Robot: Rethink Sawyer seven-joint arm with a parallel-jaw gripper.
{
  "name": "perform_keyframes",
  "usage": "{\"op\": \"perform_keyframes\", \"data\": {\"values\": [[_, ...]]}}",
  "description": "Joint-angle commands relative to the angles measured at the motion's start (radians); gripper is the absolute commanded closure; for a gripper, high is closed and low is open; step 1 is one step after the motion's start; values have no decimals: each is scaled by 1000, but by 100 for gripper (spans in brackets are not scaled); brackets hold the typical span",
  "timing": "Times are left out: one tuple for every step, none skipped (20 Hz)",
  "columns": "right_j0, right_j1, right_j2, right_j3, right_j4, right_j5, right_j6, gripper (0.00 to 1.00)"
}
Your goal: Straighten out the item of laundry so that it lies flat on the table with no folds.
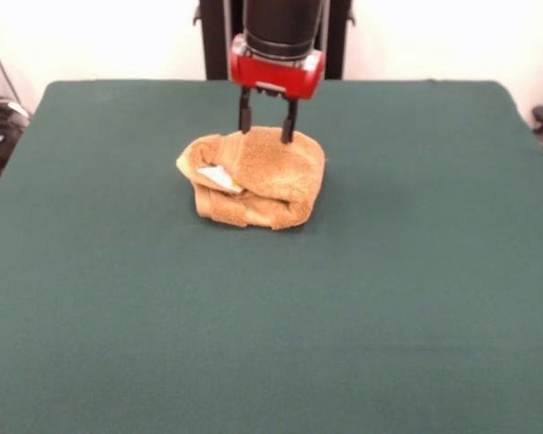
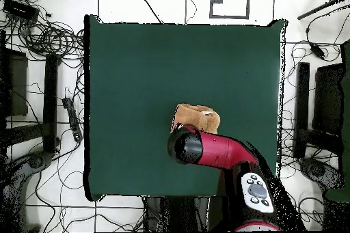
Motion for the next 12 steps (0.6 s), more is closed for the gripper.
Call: {"op": "perform_keyframes", "data": {"values": [[-2, 70, 111, 4, -41, -59, 61, 0], [-4, 74, 112, -1, -43, -57, 56, 0], [-5, 76, 114, -2, -43, -60, 56, 0], [-5, 80, 116, -5, -45, -64, 54, 0], [-4, 82, 115, -7, -46, -65, 54, 0], [-2, 85, 112, -10, -47, -69, 56, 0], [-1, 87, 110, -11, -47, -71, 57, 0], [1, 89, 108, -12, -48, -75, 59, 0], [2, 91, 106, -13, -48, -79, 61, 0], [4, 92, 104, -12, -48, -83, 63, 0], [6, 93, 102, -13, -48, -86, 64, 0], [8, 97, 100, -15, -47, -90, 69, 0]]}}
